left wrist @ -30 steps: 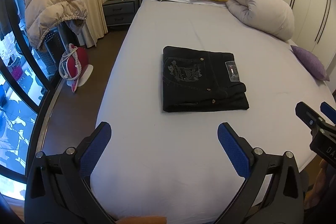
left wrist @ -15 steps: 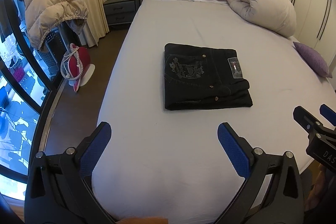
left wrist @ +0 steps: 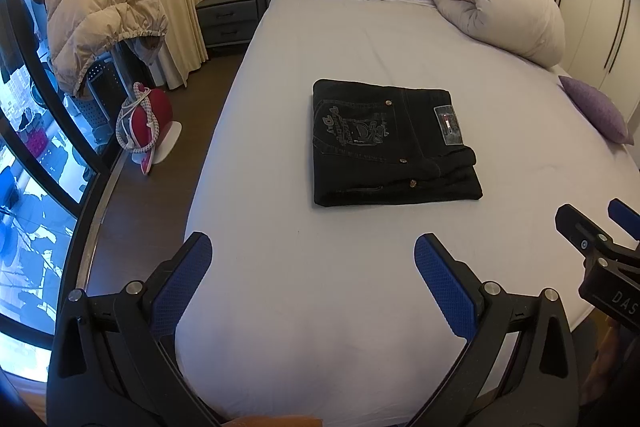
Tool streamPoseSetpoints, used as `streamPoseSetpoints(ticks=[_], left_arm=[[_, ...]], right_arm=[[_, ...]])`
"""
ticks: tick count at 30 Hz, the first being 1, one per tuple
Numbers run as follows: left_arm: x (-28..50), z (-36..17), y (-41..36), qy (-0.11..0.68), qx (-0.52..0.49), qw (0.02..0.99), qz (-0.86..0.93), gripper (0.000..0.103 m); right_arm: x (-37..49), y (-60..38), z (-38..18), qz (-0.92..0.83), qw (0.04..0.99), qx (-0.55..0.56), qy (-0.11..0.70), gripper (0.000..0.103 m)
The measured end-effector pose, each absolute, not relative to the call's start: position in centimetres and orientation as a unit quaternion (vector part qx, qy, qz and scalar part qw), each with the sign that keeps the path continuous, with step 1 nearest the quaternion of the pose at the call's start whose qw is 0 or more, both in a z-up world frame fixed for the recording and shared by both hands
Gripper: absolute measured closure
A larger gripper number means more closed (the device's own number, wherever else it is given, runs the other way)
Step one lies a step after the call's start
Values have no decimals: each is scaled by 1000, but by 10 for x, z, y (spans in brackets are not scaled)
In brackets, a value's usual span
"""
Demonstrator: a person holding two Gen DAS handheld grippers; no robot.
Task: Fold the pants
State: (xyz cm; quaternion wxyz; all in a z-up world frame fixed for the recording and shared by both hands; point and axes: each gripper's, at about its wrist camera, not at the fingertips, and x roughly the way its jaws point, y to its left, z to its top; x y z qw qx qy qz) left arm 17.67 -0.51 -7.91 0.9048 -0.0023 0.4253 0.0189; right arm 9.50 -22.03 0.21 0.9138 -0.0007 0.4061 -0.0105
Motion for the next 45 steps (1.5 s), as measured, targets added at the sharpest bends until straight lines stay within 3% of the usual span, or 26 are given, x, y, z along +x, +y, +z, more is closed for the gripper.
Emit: streamPoseSetpoints(ticks=[45], left_arm=[[177,-88,-1,433,5,901,16,0]], right_arm=[[90,-220,-5,-7,910,-1,415,0]])
